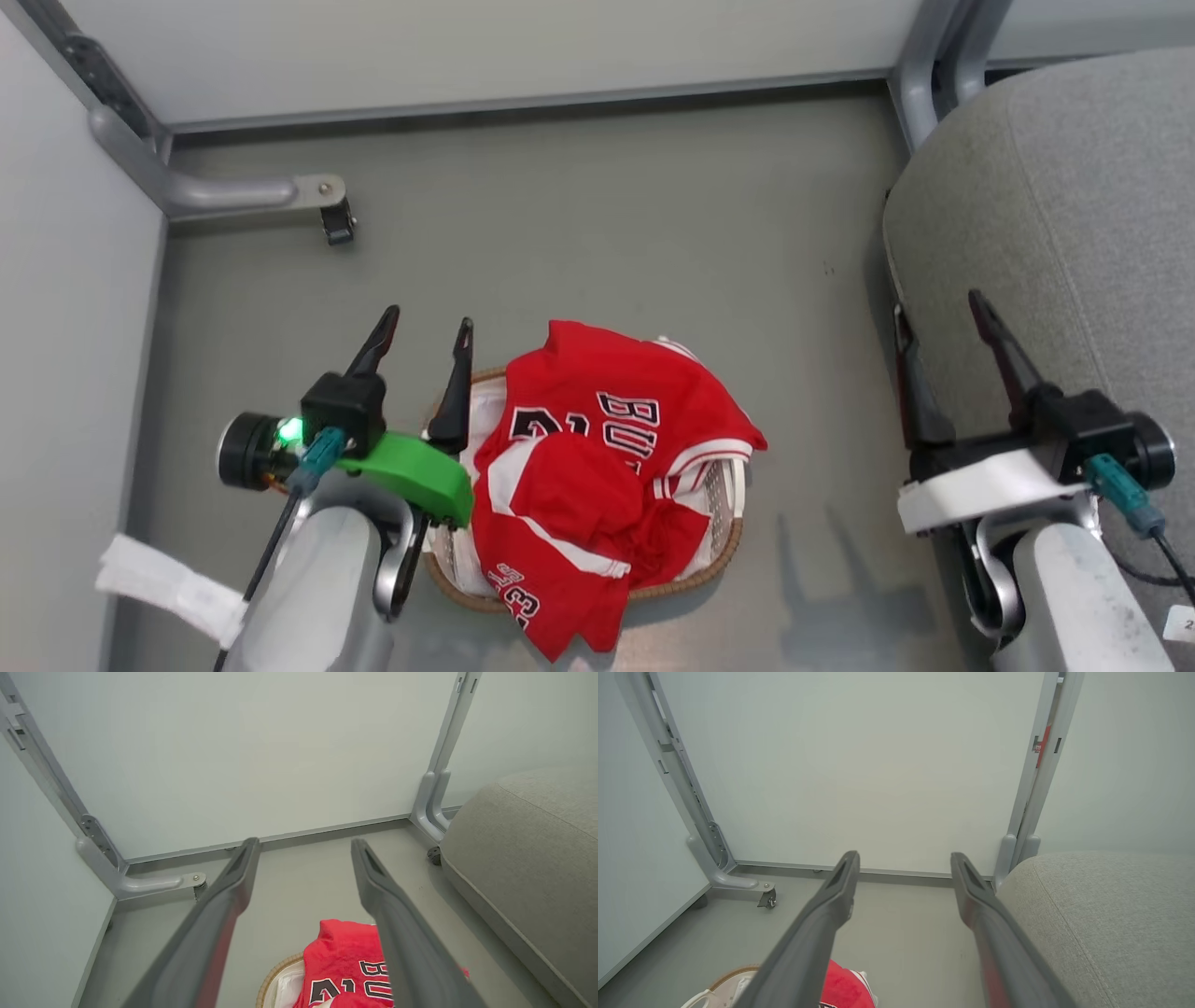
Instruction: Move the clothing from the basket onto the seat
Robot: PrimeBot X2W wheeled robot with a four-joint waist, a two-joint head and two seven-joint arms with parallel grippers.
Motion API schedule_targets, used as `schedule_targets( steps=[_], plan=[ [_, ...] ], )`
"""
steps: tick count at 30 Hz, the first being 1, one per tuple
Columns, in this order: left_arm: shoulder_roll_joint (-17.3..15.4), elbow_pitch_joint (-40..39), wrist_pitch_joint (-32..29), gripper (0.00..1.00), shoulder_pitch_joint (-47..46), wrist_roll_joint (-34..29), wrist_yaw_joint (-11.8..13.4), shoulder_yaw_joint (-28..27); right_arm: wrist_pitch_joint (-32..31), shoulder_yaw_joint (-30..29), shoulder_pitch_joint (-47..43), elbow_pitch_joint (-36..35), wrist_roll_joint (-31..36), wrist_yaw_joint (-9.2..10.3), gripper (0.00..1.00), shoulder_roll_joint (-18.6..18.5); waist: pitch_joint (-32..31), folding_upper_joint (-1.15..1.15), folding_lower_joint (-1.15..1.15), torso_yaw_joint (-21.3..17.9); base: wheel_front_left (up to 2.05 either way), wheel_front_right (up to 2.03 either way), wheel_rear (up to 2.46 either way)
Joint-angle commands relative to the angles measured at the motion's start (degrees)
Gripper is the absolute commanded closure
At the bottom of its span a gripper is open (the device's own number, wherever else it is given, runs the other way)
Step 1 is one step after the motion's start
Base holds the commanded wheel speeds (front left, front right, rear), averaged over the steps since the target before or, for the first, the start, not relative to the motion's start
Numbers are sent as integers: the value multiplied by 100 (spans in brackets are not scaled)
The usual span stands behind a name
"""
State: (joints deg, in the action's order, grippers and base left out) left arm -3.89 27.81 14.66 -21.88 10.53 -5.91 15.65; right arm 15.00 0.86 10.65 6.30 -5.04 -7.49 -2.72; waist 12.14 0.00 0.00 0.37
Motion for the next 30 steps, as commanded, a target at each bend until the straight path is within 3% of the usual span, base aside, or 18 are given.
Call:
schedule_targets(
  steps=[1, 14, 22, 30],
  plan=[
    [-34, 123, -30, 0, -237, -60, -24, 73, 28, -34, 166, -56, 12, 0, 0, -30, 929, 0, 0, -289, 0, 0, 0],
    [-249, 2011, -583, 0, -2001, -520, -155, 1549, 28, -395, 1286, -658, -319, 0, 0, -22, 3040, 0, 0, -1011, 0, 0, 0],
    [-392, 2887, -1056, 0, -2529, -150, -158, 2714, 28, -260, 1525, -883, -572, 1, 0, -22, 3679, 0, 0, -1326, 0, 0, 0],
    [-559, 3302, -1232, 0, -2794, 300, -159, 3389, 28, -177, 1645, -942, -726, 1, 0, -23, 3944, 0, 0, -1454, 0, 0, 0]
  ],
)
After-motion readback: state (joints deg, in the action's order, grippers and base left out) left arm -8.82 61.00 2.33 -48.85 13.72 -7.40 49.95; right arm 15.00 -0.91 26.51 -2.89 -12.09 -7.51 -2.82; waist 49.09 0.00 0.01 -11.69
